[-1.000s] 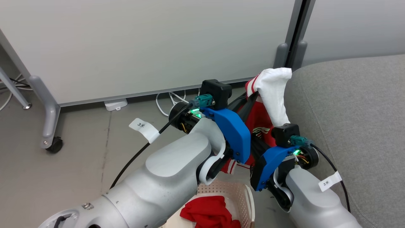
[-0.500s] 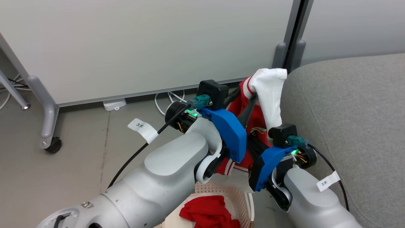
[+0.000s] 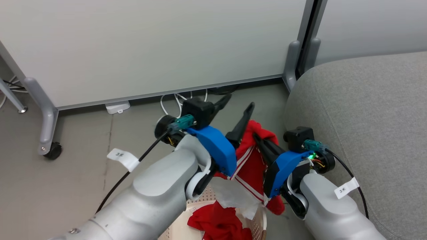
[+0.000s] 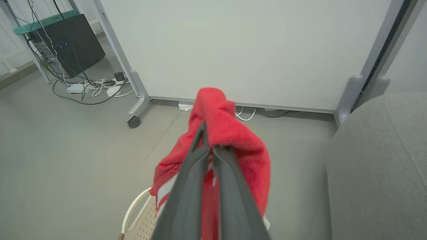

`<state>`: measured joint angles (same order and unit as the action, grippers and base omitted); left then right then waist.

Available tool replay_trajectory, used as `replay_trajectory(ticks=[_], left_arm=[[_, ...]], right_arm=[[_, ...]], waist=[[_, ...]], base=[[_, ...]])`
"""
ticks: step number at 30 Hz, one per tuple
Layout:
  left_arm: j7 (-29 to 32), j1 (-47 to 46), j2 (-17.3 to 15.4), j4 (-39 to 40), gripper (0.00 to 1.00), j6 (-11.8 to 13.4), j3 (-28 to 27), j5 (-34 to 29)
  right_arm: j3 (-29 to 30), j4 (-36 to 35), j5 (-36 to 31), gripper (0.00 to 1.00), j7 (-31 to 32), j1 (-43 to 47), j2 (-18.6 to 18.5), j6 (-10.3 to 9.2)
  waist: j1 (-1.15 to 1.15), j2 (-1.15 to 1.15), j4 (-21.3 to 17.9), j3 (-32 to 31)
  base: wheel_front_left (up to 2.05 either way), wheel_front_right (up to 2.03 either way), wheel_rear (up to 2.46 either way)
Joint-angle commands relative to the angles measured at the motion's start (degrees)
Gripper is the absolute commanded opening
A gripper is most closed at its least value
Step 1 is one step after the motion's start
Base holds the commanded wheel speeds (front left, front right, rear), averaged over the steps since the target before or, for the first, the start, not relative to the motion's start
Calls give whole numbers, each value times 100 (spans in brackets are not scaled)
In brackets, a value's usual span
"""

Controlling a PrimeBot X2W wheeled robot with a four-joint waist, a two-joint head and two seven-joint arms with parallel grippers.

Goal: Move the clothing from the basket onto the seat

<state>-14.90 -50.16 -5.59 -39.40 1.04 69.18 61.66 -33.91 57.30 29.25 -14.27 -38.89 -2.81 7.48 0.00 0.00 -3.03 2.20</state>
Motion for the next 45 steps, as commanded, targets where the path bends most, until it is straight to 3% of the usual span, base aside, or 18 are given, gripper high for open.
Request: replay_trajectory(ticks=[1,7,14,25,30,37,45], left_arm=[[-33,99,-97,158,100,57,-259,-261],[-29,1298,-574,1100,100,229,-1623,-1437],[-30,2863,-902,2106,100,338,-3235,-2877],[-30,4330,-853,2820,100,126,-4818,-3919],[-31,4666,-760,2914,100,-87,-5175,-4208],[-31,4718,-737,2758,100,-396,-5232,-4574],[-31,4700,-749,2493,100,-533,-5230,-4694]], right_arm=[[40,-14,-60,0,-46,-115,-14,3],[137,-218,-209,0,-71,-91,-15,3],[273,-652,-618,0,-70,62,-15,3],[648,-1633,-1238,0,288,473,-15,3],[812,-2147,-1338,0,456,727,-14,3],[1017,-2678,-1432,0,648,1125,-13,3],[1220,-3083,-1608,0,873,1518,-12,3]], waist=[[0,0,-9,20],[0,0,-199,95],[0,0,-595,220],[0,0,-1432,415],[0,0,-1871,491],[0,0,-2399,541],[0,0,-2739,520]], base=[[0,0,0],[0,0,0],[0,0,0],[0,0,0],[0,0,0],[0,0,0],[0,0,0]])
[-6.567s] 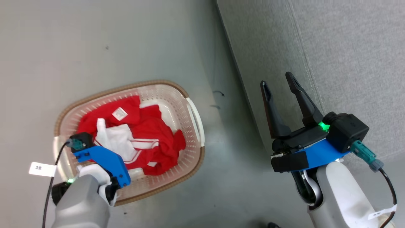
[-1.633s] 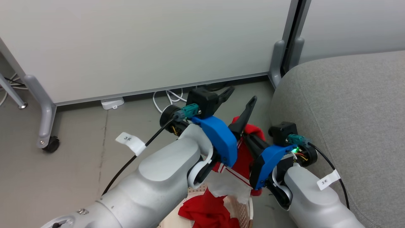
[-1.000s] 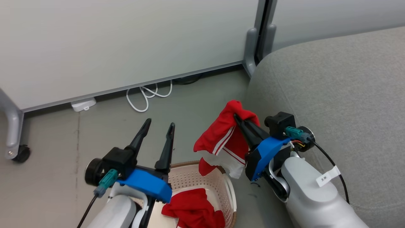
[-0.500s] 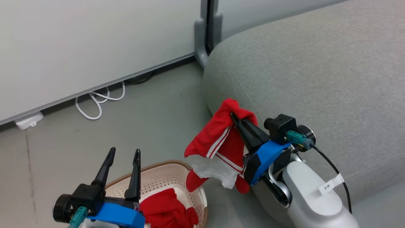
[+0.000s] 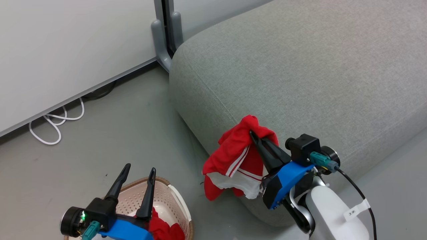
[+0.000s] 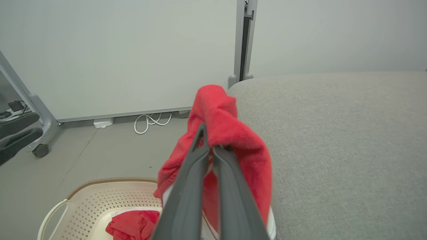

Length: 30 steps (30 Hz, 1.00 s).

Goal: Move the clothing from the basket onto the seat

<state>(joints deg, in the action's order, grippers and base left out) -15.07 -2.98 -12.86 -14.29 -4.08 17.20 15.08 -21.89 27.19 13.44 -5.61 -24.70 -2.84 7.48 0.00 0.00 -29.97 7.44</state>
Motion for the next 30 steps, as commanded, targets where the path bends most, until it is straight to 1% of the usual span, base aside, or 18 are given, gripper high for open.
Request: replay_trajectory(ticks=[1,5,10,15,18,20,24,27,30], left_arm=[[-15,-26,-15,-28,100,-28,-38,-50],[-15,-45,-12,-27,100,-47,-61,-69],[-15,-65,-26,-15,100,-80,-109,-35],[-15,-135,-73,35,100,-78,-136,-65],[-15,-187,-123,128,100,-49,-173,-87],[-9,-243,-183,219,100,-58,-170,-125],[53,-398,-290,434,100,-61,-162,-156],[98,-536,-389,682,100,-39,-190,-212],[160,-658,-512,991,100,5,-249,-277]], right_arm=[[49,-128,-43,0,35,141,-9,3],[155,-327,-63,0,95,286,-9,3],[264,-517,89,0,124,307,-9,3],[380,-658,162,0,128,46,-7,3],[567,-696,188,0,127,-333,-10,3],[787,-675,218,0,116,-649,-10,3],[1411,-590,229,0,151,-1398,-7,3],[1953,-538,542,0,319,-2002,-65,3],[2505,-553,659,0,461,-2711,-366,3]], waist=[[0,0,-57,0],[0,0,-82,35],[0,0,-76,159],[0,0,-21,349],[0,0,4,594],[0,0,57,802],[0,0,236,1264],[0,0,384,1662],[0,0,490,2090]], base=[[0,0,0],[0,0,0],[0,0,0],[0,0,0],[0,0,0],[0,0,0],[0,0,0],[0,0,0],[0,0,0]])
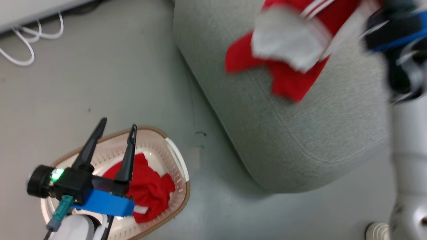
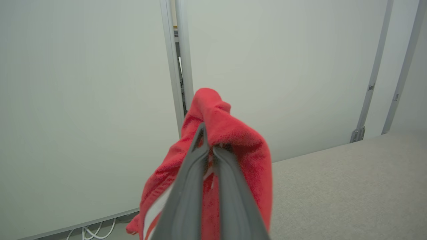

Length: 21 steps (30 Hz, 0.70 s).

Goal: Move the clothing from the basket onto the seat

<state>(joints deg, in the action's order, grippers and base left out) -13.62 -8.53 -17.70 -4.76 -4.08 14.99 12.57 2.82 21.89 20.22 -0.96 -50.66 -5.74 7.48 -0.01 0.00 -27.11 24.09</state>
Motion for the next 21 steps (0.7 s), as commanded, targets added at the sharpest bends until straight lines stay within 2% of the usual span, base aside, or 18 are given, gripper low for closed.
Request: replay_trajectory(ticks=[1,2,4,9,15,21], left_arm=[[45,-146,-65,130,100,16,-39,-44],[89,-243,-127,343,100,52,-82,-63],[125,-344,-179,524,100,83,-121,-99],[191,-548,-282,892,100,127,-177,-156],[200,-685,-341,1154,100,168,-195,-205],[151,-732,-367,1185,100,189,-191,-188]], right_arm=[[225,-13,-2,0,54,-315,-165,3],[640,18,-36,0,190,-711,-404,3],[1065,85,-76,0,318,-1074,-640,3],[2019,320,-225,0,528,-1672,-1107,3],[2829,992,-436,0,701,-1677,-1328,3],[3160,1767,-913,0,559,-1482,-1294,3]], waist=[[1,0,252,561],[1,0,365,836],[1,0,484,1089],[1,0,739,1634],[1,0,1028,2086],[1,0,1197,2234]], base=[[0,0,0],[0,0,0],[0,0,0],[0,0,0],[0,0,0],[0,0,0]])
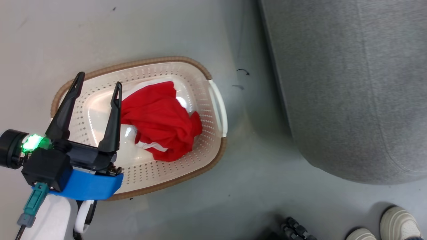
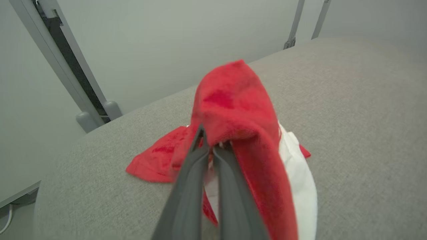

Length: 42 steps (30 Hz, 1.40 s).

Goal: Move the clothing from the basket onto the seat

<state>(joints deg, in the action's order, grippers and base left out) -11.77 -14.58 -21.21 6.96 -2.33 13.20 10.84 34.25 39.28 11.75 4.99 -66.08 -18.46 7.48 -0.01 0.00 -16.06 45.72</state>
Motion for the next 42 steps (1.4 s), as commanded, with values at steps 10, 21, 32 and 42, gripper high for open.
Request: replay_trajectory(ticks=[10,21,32,42], left_arm=[[-210,-159,213,-386,100,-20,173,80],[-347,124,780,-1209,100,-112,234,363],[-348,794,1324,-1684,100,-209,-284,452],[-349,1305,1526,-1976,100,-317,-779,380]], right_arm=[[-370,922,-917,100,-425,477,-196,2],[-1212,693,-925,100,-661,1577,-41,2],[-1958,-1059,-487,100,-590,3513,604,2],[-2258,-2737,-679,100,-488,5111,1223,3]], waist=[[1,0,342,-408],[1,0,668,-1915],[1,0,830,-3244],[1,0,1023,-3985]], base=[[0,0,0],[0,0,0],[0,0,0],[0,0,0]])
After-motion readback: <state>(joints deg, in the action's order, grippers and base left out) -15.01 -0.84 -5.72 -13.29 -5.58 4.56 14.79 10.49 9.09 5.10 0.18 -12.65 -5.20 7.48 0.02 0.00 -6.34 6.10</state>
